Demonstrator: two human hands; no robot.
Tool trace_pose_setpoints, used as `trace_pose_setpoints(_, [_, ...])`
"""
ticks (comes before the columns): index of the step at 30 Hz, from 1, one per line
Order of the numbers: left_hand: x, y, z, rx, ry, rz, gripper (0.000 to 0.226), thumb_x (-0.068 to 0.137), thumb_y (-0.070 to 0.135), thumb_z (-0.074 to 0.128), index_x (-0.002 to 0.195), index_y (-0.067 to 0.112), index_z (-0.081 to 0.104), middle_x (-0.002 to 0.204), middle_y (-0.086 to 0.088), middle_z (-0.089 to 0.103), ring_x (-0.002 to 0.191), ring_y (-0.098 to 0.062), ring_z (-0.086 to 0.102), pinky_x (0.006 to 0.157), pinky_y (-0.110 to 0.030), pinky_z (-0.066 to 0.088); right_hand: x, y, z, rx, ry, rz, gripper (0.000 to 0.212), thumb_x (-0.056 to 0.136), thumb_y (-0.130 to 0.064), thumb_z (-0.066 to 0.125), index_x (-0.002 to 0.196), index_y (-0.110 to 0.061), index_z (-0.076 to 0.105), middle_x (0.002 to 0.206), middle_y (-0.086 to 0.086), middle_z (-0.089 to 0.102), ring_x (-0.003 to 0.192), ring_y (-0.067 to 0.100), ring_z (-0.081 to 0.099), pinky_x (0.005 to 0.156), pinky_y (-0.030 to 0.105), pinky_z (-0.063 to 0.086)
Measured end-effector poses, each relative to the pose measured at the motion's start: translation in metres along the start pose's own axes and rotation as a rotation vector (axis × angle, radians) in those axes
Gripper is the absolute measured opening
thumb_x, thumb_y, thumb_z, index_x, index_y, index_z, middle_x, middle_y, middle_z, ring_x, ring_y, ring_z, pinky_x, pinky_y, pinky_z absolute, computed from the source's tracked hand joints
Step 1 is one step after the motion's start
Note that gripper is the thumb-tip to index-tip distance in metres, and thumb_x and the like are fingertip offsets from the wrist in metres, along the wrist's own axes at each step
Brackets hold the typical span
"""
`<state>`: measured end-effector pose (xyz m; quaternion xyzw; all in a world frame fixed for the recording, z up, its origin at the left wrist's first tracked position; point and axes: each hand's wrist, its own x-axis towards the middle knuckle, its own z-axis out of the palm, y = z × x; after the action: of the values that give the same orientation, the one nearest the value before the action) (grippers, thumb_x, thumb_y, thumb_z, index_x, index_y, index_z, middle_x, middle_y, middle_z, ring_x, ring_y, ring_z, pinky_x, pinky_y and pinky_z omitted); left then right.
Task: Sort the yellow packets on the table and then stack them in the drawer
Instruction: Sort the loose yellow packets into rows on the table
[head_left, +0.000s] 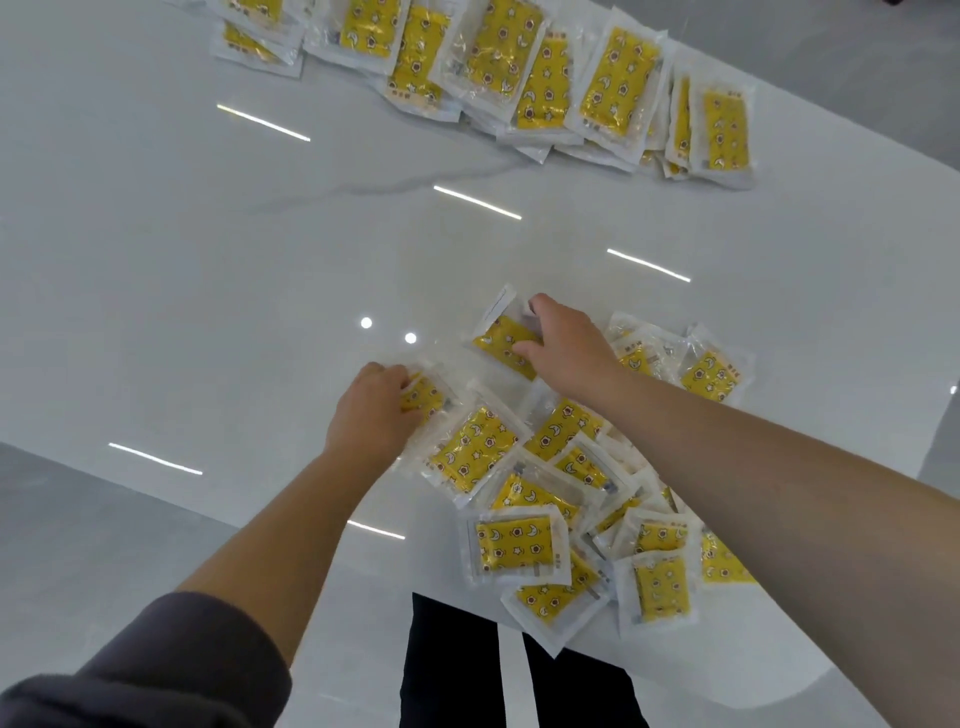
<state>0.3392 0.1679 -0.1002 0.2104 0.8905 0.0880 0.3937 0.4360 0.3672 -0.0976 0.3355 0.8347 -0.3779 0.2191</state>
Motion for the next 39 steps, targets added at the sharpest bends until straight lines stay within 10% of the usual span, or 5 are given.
trace_pose_setpoints(7, [-0.002,-0.058,-0.034,0.044,0.104,-0.183,0.015,0.084,0.015,0.064,0.086,0.01,0.051,0.083,-0.009,0.057,0.08,-0.031,0.056,0.063,-0.034,0.039,-0.02,-0.045,0.003,-0.298,-0.493,-0.257,0.017,0.085,-0.027,0.069,0.087,-0.019,0.054,0.086,-0.005,0.052,0.089,0.019,0.052,0.078,0.032,0.039])
trace_pose_setpoints(13, [0.006,-0.069,-0.027,0.016,0.088,-0.174,0.02,0.087,0.015,0.064,0.101,0.008,0.053,0.094,-0.008,0.054,0.08,-0.025,0.048,0.066,-0.034,0.037,-0.036,-0.054,0.064,-0.867,-0.306,-0.585,0.028,0.082,-0.004,0.059,0.105,-0.017,0.067,0.128,0.004,0.046,0.116,0.025,0.041,0.093,0.039,0.034])
trace_pose_setpoints(26, [0.007,-0.076,-0.026,-0.032,0.079,-0.12,0.02,0.088,0.015,0.062,0.103,0.009,0.05,0.092,-0.004,0.048,0.08,-0.024,0.049,0.066,-0.034,0.037,-0.021,-0.048,0.066,-0.8,-0.348,-0.506,0.03,0.077,0.001,0.061,0.1,-0.017,0.064,0.11,0.004,0.046,0.074,0.019,0.044,0.076,0.032,0.024])
trace_pose_setpoints(31, [0.007,-0.071,-0.038,-0.226,0.056,-0.215,0.017,0.087,0.018,0.065,0.093,0.011,0.051,0.078,-0.001,0.055,0.073,-0.021,0.053,0.06,-0.031,0.04,-0.021,-0.04,0.06,-0.615,-0.402,-0.414,0.024,0.086,-0.003,0.056,0.106,-0.017,0.059,0.11,0.005,0.052,0.091,0.025,0.055,0.078,0.032,0.031])
trace_pose_setpoints(39, [0.068,-0.039,-0.099,-0.516,0.123,-0.178,0.024,0.084,0.025,0.069,0.102,0.015,0.058,0.093,-0.003,0.066,0.087,-0.022,0.064,0.075,-0.04,0.056,0.016,-0.049,0.035,-0.2,-0.376,-0.091,0.029,0.081,-0.011,0.061,0.066,-0.023,0.039,0.07,-0.008,0.044,0.078,0.021,0.049,0.054,0.028,0.031])
